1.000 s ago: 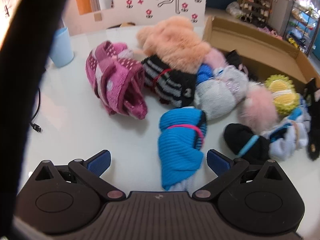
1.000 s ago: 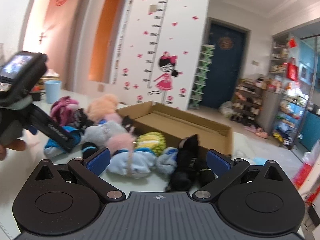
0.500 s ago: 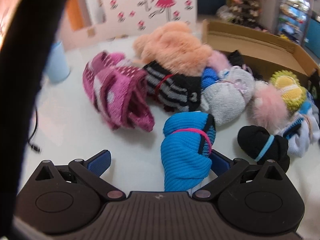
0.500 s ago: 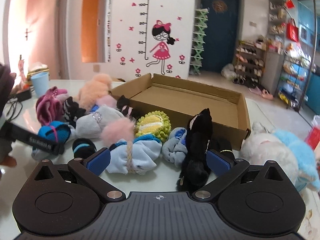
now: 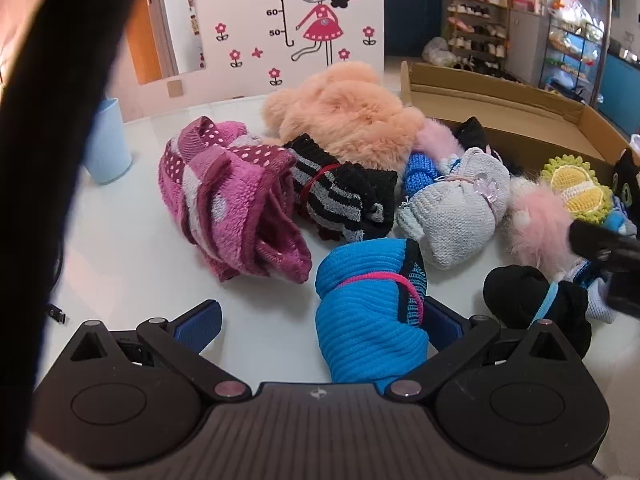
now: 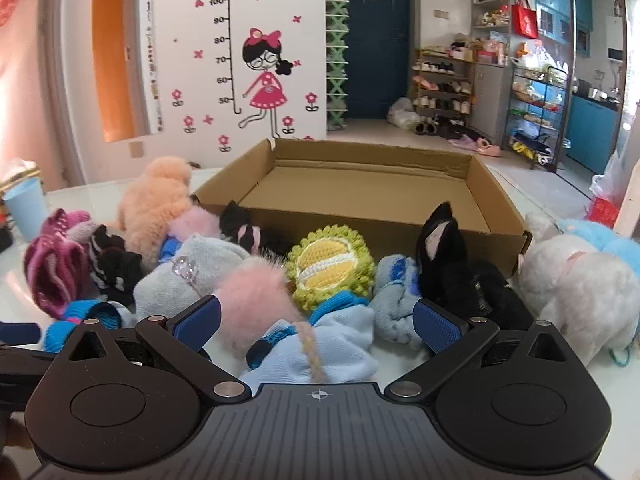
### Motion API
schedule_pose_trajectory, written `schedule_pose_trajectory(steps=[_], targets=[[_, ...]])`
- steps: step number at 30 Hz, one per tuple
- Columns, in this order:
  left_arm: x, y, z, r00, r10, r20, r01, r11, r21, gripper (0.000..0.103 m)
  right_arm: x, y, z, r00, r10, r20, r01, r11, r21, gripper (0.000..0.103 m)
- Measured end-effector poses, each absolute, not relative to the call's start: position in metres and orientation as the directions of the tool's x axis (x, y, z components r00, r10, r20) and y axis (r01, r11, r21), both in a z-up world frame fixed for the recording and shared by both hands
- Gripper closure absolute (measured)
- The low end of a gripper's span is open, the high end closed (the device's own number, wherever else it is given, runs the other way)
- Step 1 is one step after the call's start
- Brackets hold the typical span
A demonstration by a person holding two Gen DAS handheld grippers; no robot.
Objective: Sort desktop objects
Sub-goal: 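Grasp the blue pink-banded sock with left tool while right tool grasps light blue braided sock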
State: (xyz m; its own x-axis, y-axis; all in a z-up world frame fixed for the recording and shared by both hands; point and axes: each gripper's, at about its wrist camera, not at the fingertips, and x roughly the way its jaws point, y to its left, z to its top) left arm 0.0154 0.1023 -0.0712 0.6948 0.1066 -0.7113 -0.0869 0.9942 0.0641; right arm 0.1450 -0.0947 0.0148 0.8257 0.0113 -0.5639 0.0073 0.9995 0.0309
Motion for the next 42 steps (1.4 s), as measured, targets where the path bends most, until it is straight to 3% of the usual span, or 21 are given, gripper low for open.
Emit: schedule_pose_trajectory(steps=[8, 11, 17, 21, 32, 42], targets=[[0.017, 0.103, -0.073, 0.729, 0.144, -0.669, -0.078, 0.989, 0.127, 0.0, 0.154, -0.084, -0.007, 0.788, -0.037, -0.615, 0.083, 0.995, 0.046, 0.0], [0.024, 0.108, -0.073, 0.728, 0.132, -0.673, -0.084, 0.991, 0.103, 0.0, 0.149, -0.073, -0.001, 0.808, -0.046, -0.587, 0.066, 0.998, 0.013, 0.0], [0.042, 0.115, -0.074, 0.713, 0.073, -0.697, -0.086, 0.996, 0.016, 0.0, 0.158, -0.086, -0.005, 0.77, -0.013, -0.638, 0.097, 0.991, 0.097, 0.0], [0.038, 0.115, -0.074, 0.718, 0.079, -0.692, -0.08, 0.996, 0.031, 0.0, 0.166, -0.106, -0.013, 0.746, -0.017, -0.665, 0.155, 0.976, 0.15, 0.0], [0.052, 0.111, -0.071, 0.714, 0.075, -0.696, -0.075, 0.997, 0.031, 0.0, 0.15, -0.104, -0.013, 0.778, -0.017, -0.628, 0.079, 0.994, 0.072, 0.001], [0.049, 0.099, -0.069, 0.724, 0.108, -0.681, -0.071, 0.994, 0.082, 0.0, 0.148, -0.118, -0.017, 0.751, -0.043, -0.658, 0.125, 0.989, 0.078, 0.003]])
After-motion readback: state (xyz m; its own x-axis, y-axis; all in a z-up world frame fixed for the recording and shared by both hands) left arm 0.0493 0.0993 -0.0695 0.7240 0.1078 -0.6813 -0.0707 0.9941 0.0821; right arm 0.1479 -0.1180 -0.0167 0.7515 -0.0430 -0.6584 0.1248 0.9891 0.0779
